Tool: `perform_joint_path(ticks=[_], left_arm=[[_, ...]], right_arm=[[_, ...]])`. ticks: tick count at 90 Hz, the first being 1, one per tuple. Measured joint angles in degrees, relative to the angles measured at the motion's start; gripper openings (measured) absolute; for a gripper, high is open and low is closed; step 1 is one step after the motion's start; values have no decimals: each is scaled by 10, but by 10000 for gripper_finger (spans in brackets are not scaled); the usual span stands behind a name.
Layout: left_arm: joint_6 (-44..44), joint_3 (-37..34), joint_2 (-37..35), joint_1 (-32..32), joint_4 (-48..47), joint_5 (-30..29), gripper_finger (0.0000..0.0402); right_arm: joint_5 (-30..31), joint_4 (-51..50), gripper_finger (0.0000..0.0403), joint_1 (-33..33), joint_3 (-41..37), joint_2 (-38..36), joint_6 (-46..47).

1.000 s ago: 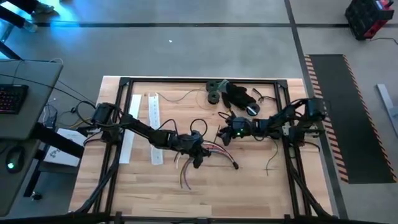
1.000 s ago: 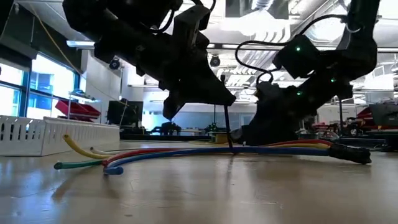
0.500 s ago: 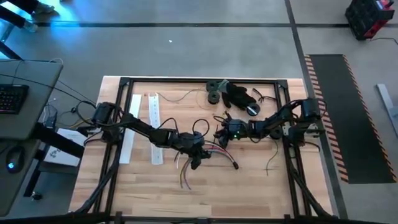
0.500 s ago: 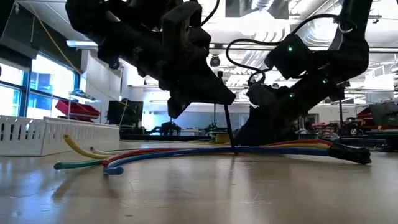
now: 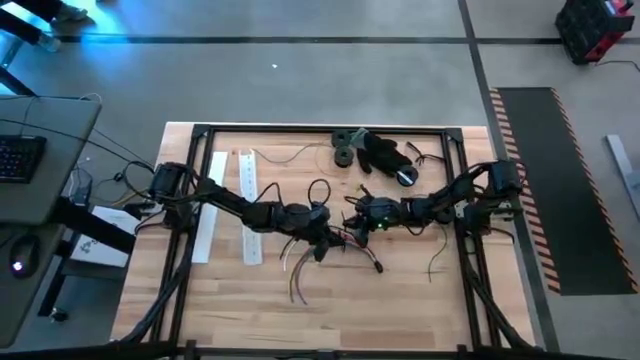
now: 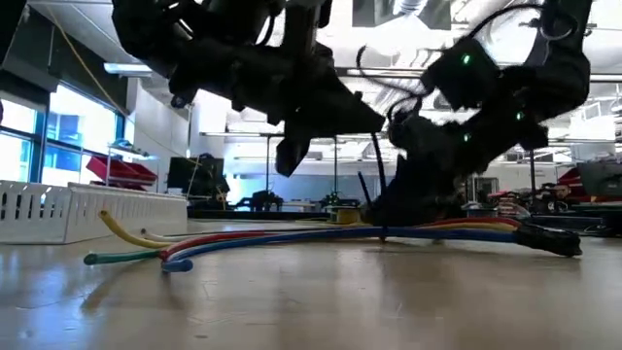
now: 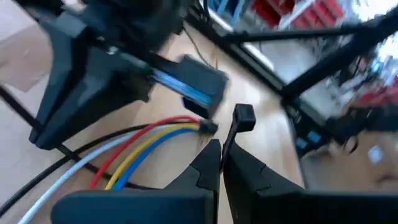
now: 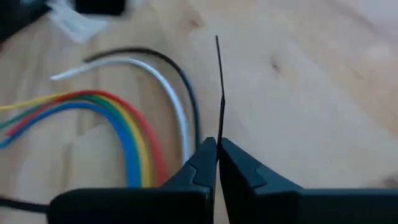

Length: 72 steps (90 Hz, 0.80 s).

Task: Ziptie cables
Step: Wrap the cables together using a black zip tie

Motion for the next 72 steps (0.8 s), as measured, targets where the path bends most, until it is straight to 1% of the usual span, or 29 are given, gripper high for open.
perform_joint_path(ticks=[9, 17, 29, 36, 45, 57, 72], left_arm=[[-18, 0, 0, 5, -1, 24, 0], [-35, 0, 0, 8, -1, 43, 0], [-47, 0, 0, 14, 1, 56, 0], [-43, 0, 0, 15, 1, 56, 0], [-41, 0, 0, 21, -4, 63, 0], [-38, 0, 0, 26, -21, 62, 0], [-38, 0, 0, 22, -23, 82, 0]], right_arm=[[31, -9, 0, 15, 0, -31, -72], [71, -29, 0, 35, 0, -51, -124], [125, -59, 0, 69, 2, -62, -216], [144, -96, 0, 85, 14, -61, -245], [146, -125, 0, 95, 29, -55, -249], [149, -134, 0, 99, 45, -48, -237], [188, -135, 0, 77, 55, -48, -184]])
